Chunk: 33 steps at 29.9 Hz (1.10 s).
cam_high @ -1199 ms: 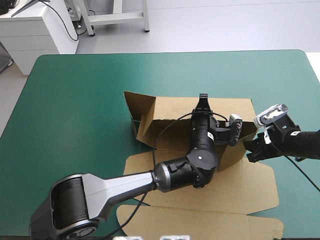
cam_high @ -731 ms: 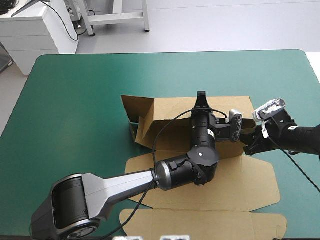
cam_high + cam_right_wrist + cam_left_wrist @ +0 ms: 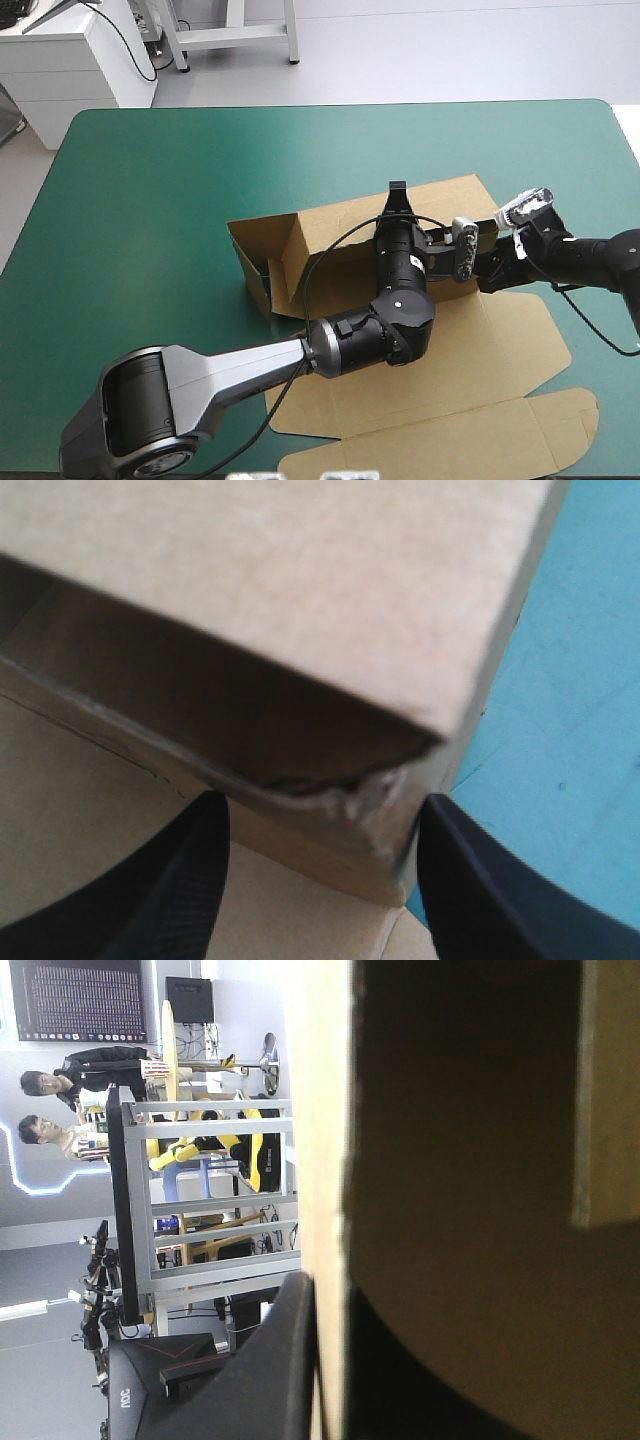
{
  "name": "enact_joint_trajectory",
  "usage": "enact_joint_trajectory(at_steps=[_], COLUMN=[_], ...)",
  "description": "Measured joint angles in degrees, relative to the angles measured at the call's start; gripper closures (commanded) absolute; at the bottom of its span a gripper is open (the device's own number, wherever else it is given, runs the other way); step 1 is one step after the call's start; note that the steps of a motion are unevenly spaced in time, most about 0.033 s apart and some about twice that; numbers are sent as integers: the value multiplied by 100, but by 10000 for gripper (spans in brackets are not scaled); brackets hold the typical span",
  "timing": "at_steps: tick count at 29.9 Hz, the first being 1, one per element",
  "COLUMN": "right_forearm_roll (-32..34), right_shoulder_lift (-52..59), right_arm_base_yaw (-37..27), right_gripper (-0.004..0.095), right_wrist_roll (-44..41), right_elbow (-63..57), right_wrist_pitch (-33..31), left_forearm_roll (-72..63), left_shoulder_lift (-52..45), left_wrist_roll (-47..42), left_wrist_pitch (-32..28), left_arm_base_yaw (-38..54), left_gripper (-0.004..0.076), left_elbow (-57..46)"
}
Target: Fold the box
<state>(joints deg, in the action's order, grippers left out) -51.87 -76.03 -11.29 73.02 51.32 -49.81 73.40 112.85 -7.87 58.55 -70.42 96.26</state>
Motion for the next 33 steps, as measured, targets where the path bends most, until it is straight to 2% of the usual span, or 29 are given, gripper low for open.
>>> enact_joint_trajectory(at_steps=[6,11,14,17,20,29,33], right_forearm_roll=[-293,-829,-1509,-1791,-1824,-1073,-957], right_shoulder_lift=[-99,-159,-155,-155,-155,-145,-149], right_arm_base_yaw=[0,0,0,0,0,0,0], right_gripper=[397,405,494,612,703,712,789], right_wrist_roll=[321,941,1283,1520,1619,1234,1154], right_elbow=[0,-6,-6,-6,-6,0,0], right_wrist_pitch=[296,495,715,763,830,903,905], left_forearm_roll=[-25,-43,-82,-113,-113,-113,-108], left_shoulder_lift=[-5,-5,-33,-32,-32,-32,-32], left_wrist_roll=[215,401,433,457,457,298,256], left_wrist_pitch=[0,86,-14,-77,-82,-120,-120], left_arm_base_yaw=[4,11,-17,-24,-18,-24,-36], left_gripper=[731,731,731,731,731,731,731], left_elbow=[3,3,7,7,7,7,7])
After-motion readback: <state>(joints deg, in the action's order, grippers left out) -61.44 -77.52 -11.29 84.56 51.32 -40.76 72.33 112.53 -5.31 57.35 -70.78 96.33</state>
